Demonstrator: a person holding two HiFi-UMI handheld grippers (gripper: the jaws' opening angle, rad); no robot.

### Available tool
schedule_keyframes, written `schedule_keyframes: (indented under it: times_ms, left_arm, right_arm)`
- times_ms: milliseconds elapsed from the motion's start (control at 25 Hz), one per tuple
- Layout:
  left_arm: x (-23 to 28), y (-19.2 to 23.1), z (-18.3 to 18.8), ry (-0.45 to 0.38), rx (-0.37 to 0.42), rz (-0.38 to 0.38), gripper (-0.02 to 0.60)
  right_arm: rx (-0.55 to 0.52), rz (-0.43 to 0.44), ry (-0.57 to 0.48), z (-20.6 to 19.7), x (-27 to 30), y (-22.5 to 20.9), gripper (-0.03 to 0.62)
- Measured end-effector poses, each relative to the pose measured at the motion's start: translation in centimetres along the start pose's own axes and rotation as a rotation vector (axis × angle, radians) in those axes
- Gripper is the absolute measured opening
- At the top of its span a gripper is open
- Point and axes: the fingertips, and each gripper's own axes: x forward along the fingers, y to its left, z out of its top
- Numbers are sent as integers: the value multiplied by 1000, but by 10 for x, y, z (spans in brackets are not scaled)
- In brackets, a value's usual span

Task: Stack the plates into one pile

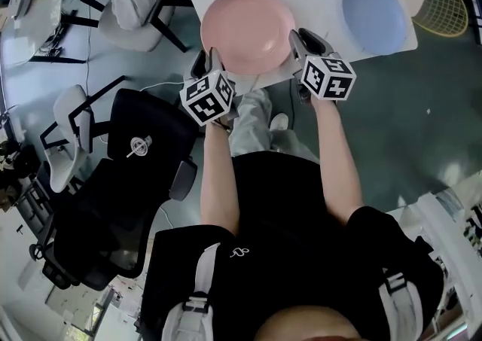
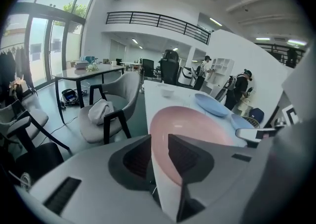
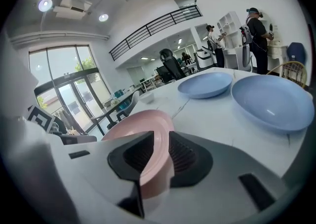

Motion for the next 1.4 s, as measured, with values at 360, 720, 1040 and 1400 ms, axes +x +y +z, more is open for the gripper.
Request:
schedule_keyframes:
  times_ms: [360, 720, 1040, 1400]
  left_arm:
    - [28, 13, -13, 86, -21, 1, 120]
    - [48, 16, 0, 107, 8, -18, 48]
    - [67, -10, 29, 88, 30, -102, 44]
    - [83, -41, 58, 64, 68, -205, 43]
  right_arm:
    - [45, -48, 30, -8, 20, -16, 101]
    - [140, -60, 41, -13, 32, -24, 45]
    - [188, -121, -10, 10, 24, -42, 40]
    - [219, -197, -90, 39, 8, -57, 38]
